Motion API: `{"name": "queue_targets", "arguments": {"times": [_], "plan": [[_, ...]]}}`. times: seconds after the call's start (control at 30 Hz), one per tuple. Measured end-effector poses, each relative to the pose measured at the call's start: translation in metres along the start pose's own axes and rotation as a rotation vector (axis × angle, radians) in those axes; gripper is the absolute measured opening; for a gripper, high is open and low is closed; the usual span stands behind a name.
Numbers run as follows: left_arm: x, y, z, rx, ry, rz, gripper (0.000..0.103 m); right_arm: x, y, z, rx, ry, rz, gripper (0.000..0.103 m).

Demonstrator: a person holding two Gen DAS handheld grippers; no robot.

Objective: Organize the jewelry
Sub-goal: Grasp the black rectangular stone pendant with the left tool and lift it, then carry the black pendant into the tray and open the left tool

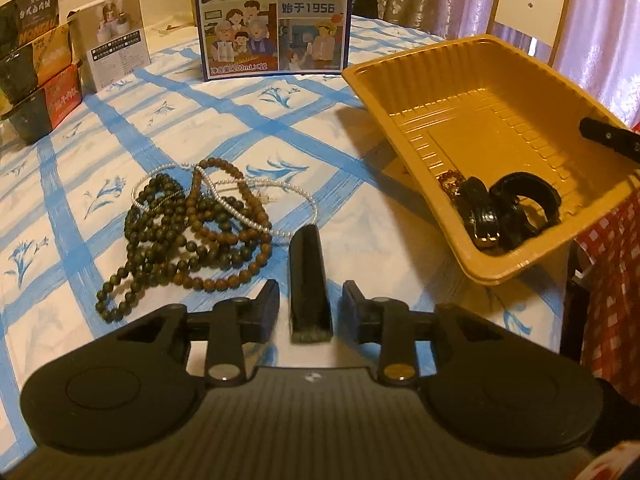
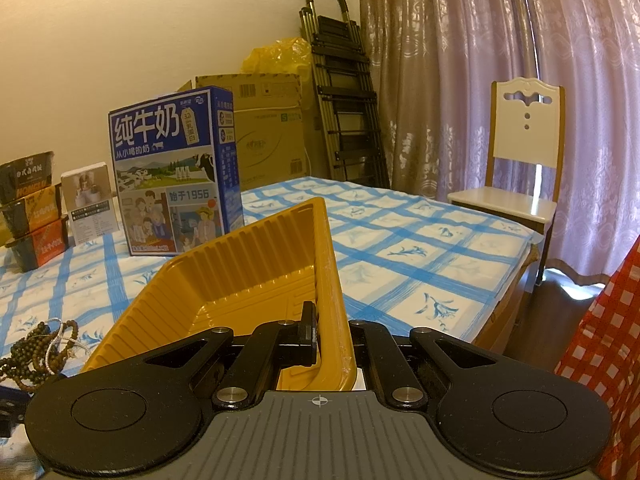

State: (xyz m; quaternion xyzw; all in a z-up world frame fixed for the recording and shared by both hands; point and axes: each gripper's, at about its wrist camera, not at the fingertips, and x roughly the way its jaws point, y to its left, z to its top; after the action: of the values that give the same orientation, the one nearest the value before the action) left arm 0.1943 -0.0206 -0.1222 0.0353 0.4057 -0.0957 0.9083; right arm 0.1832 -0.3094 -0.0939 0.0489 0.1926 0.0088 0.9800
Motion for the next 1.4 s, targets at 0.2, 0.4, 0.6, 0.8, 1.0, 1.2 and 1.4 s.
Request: {"name": "queue_targets", "arguments": {"times": [0.2, 0.4, 0.6, 0.8, 1.0, 1.2, 1.4], "plan": [[0.012, -0.002, 0.007, 0.013, 0.006, 0.034, 0.030, 0.000, 0.000, 0.000, 0.001, 0.000, 0.000, 0.004], [0.014, -0.003, 0.007, 0.020, 0.007, 0.031, 0.020, 0.000, 0.000, 0.000, 0.001, 0.000, 0.000, 0.004], [0.002, -0.002, 0.003, 0.003, -0.014, 0.033, 0.019, 0.000, 0.000, 0.000, 0.001, -0.001, 0.000, 0.004], [-0.025, -0.005, 0.014, -0.037, -0.067, -0.004, 0.019, 0.000, 0.000, 0.000, 0.001, 0.000, 0.000, 0.004], [-0.043, -0.030, 0.036, -0.057, -0.118, -0.120, 0.019, 0.000, 0.000, 0.000, 0.000, -0.001, 0.000, 0.004], [-0.032, -0.067, 0.060, -0.080, -0.127, -0.246, 0.019, -0.001, 0.002, 0.002, -0.001, -0.003, 0.001, 0.004], [0.003, -0.082, 0.076, -0.082, -0.091, -0.243, 0.019, -0.002, 0.004, 0.004, 0.000, -0.004, 0.004, 0.005]]}}
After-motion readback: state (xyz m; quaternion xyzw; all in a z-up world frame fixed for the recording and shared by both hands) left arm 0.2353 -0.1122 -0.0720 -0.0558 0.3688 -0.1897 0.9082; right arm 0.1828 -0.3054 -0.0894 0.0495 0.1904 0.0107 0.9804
